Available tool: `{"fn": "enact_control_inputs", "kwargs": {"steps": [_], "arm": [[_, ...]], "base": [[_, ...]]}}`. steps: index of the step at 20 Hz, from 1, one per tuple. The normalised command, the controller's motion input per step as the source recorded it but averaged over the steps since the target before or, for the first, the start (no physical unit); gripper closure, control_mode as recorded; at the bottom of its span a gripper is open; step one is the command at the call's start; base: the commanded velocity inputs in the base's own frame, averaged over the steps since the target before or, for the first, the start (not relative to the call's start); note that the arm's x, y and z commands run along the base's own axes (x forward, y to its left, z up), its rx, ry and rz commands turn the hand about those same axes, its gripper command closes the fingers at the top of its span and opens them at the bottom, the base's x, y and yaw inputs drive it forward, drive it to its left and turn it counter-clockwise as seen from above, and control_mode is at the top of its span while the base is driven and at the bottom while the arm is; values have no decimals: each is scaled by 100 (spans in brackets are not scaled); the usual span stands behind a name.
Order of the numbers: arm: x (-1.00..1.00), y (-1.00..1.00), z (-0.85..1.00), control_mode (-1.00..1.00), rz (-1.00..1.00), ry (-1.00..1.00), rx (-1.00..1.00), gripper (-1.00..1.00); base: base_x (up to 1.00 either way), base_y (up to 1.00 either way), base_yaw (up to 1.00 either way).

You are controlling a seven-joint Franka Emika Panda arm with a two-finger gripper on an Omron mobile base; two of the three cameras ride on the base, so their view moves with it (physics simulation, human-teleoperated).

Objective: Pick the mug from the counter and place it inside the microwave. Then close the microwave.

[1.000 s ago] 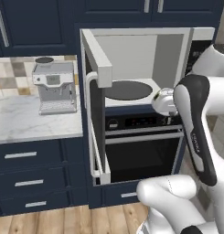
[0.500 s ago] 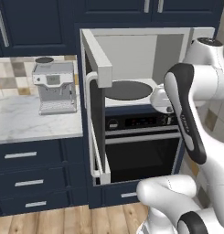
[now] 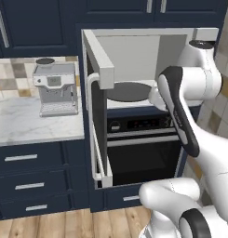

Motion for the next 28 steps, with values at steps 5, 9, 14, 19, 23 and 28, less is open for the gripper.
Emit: {"fn": "enact_control_inputs", "kwargs": {"steps": [5,9,14,19,23,28], "arm": [[66,0,0,-100,-2,0,0,100],[74,0,0,-100,0,0,0,100],[65,0,-6,-100,0,-6,0,100],[44,1,-1,-100,0,-7,0,100],[31,1,-20,-100,0,-6,0,100],[28,2,-30,-100,0,-8,-2,100]], "base": [[0,0,0],[0,0,0],[0,0,0],[0,0,0],[0,0,0],[0,0,0]]}}
